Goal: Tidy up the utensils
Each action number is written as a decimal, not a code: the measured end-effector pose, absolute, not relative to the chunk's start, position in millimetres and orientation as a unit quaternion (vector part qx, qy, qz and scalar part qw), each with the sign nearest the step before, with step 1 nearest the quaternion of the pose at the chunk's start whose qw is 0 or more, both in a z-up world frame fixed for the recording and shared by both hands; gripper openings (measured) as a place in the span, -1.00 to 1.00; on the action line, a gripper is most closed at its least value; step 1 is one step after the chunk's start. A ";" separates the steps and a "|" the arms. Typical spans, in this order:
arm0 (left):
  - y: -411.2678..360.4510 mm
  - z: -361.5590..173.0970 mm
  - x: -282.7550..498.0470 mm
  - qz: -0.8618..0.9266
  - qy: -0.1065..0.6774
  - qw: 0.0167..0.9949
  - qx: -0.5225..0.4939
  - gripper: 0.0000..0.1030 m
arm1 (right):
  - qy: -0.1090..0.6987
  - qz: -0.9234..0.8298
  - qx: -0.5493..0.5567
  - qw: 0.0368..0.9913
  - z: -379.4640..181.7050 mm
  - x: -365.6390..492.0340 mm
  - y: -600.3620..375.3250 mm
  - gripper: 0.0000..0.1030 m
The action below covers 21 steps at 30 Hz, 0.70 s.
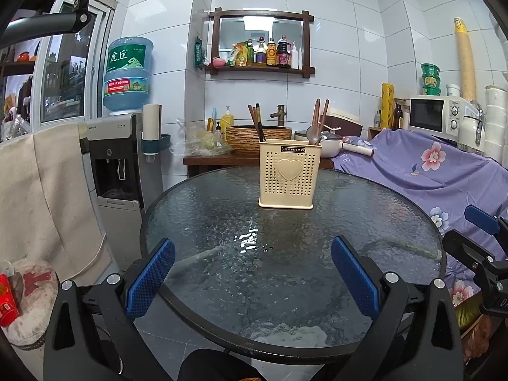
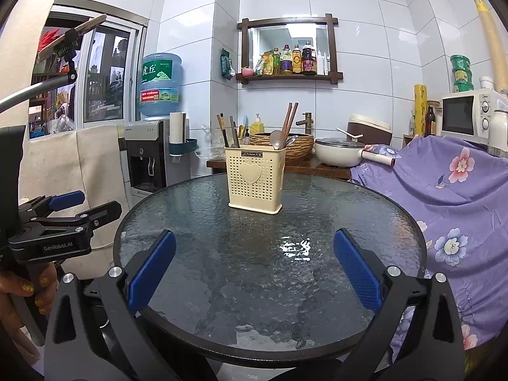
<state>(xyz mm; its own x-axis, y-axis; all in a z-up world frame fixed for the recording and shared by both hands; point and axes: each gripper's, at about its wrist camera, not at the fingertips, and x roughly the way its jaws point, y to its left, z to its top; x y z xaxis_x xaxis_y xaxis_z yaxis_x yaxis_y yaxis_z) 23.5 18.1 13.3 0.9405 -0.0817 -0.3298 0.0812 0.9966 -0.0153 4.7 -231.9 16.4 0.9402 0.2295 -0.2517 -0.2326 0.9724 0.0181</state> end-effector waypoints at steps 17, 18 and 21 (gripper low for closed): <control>18.7 11.2 26.1 -0.043 0.171 0.984 0.003 0.88 | 0.129 0.118 -0.002 0.985 14.8 6.9 -235.5 0.89; 18.9 11.1 25.9 -0.045 0.171 0.984 0.003 0.88 | 0.129 0.118 -0.002 0.985 14.6 7.3 -235.3 0.89; 19.6 10.5 25.2 -0.049 0.168 0.985 -0.001 0.88 | 0.131 0.118 -0.003 0.984 13.7 8.8 -234.7 0.89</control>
<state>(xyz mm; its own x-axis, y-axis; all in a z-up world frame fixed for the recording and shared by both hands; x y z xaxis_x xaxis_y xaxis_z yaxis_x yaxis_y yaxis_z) 25.2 19.6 10.5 0.9390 -0.0962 -0.3301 0.0958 0.9952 -0.0175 8.8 -234.7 13.7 0.9375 0.2321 -0.2591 -0.2336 0.9720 0.0255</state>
